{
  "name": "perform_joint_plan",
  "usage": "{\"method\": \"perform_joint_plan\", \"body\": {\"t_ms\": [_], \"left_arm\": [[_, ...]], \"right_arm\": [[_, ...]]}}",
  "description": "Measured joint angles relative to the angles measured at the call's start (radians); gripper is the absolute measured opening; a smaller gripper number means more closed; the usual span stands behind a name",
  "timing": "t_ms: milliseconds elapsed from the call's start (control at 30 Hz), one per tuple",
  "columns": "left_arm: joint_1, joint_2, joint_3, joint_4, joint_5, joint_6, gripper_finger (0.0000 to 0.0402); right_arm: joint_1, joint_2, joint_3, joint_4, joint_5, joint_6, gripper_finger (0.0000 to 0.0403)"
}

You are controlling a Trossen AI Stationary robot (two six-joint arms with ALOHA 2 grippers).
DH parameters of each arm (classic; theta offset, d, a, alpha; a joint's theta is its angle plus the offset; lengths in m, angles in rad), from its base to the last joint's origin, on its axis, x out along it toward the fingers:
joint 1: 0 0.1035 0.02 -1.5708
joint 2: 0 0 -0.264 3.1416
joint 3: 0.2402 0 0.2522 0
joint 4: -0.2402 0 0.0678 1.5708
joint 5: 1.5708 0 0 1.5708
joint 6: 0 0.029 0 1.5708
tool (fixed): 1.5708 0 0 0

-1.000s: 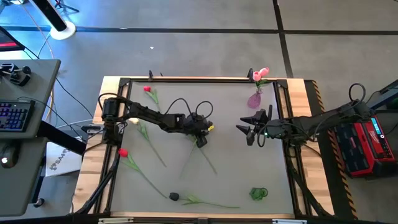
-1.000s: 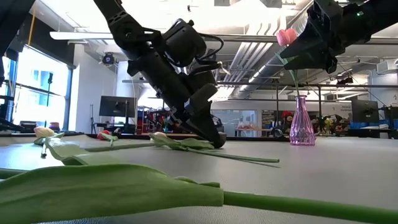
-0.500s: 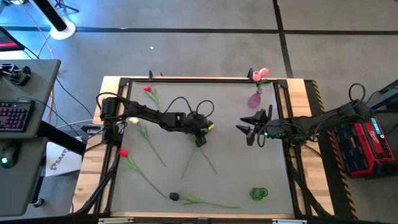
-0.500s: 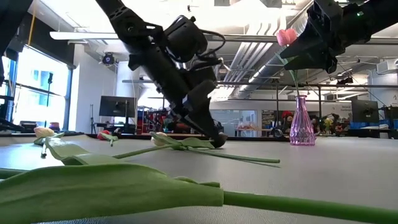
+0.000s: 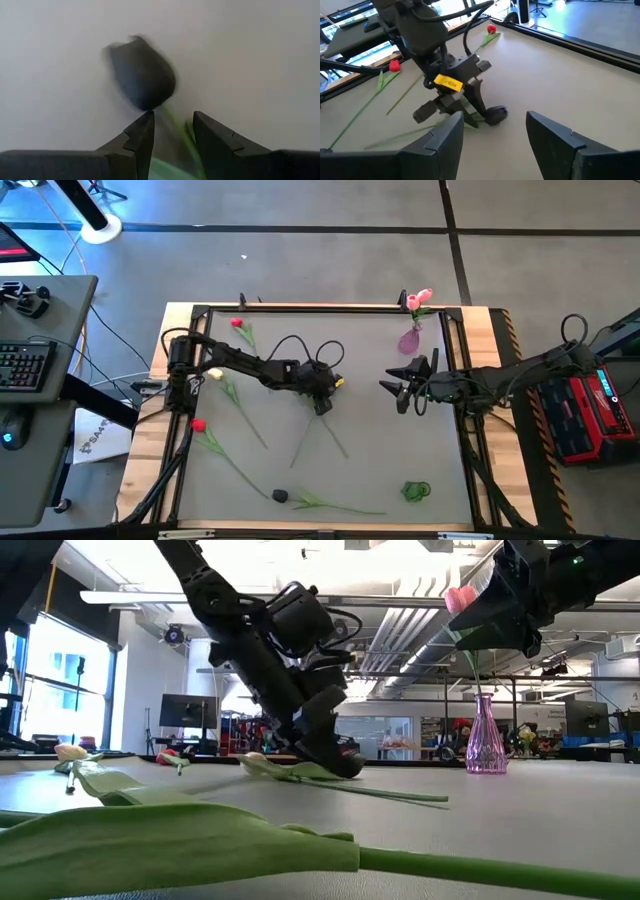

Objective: Sort flowers into vase by color
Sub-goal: Put the top black tulip into the violet vase

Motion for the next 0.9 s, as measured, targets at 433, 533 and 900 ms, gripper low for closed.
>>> {"method": "perform_joint_plan", "body": {"t_ms": [433,533,900], "left_arm": [[0.0,-0.036,-0.003,0.023,-0.003,0.016,0.0007],[-0.002,-0.065,-0.003,0.053,-0.008,0.017,0.0011],[-0.004,-0.187,-0.002,0.231,-0.091,0.051,0.0002]], "right_arm": [[0.0,0.0,0.0,-0.003,0.003,0.036,0.0193],[0.0,0.0,0.0,-0.003,0.003,0.039,0.0179],[0.007,0.004,0.0,0.004,-0.066,0.023,0.0145]]}}
